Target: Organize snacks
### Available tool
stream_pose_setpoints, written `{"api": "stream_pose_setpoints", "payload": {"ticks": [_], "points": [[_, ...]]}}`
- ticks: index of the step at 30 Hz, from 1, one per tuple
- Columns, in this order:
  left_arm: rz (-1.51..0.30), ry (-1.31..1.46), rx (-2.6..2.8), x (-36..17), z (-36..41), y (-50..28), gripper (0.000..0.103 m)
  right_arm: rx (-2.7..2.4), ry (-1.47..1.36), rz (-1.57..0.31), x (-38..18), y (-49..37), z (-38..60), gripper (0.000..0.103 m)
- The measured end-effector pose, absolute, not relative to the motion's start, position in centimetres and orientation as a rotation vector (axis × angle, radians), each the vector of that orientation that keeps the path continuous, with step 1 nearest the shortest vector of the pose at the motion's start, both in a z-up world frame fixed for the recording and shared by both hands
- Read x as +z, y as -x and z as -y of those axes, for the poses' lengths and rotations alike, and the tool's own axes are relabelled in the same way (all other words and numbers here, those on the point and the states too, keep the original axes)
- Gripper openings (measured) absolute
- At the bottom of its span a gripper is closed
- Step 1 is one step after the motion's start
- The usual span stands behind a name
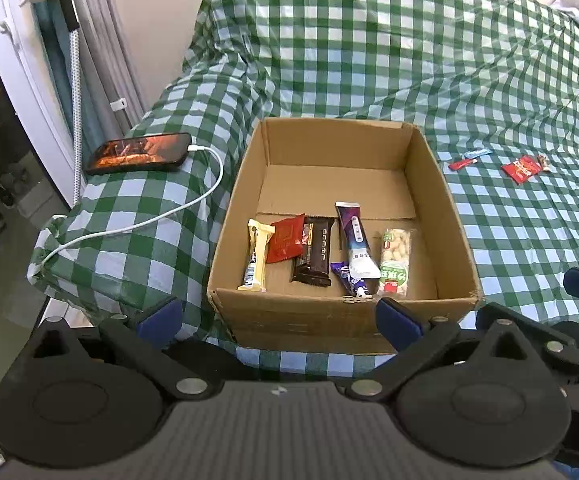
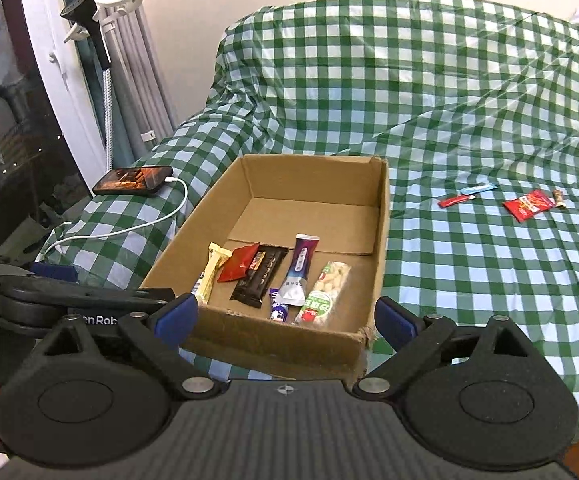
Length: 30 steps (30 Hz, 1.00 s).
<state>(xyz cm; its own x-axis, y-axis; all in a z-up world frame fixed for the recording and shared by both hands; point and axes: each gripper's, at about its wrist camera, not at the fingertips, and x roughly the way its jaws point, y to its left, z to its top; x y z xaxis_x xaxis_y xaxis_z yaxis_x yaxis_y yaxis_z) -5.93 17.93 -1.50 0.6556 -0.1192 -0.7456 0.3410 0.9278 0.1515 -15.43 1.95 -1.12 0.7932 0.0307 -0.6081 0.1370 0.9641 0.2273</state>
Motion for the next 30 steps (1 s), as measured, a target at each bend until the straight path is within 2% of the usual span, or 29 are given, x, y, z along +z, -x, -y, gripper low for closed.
{"api": "stream_pose_setpoints", "payload": {"ticks": [8, 30], "points": [[-0.801, -0.291, -0.266, -0.9, -18.2, 7.5, 0.103, -0.075, -0.274, -0.639, -0.7, 17.4, -1.9, 0.099], [-0.826, -0.274, -0.266, -0.8, -18.8, 7.8, 0.103, -0.077, -0.258, -0.632, -0.2, 17.5, -3.0, 0.100]]}}
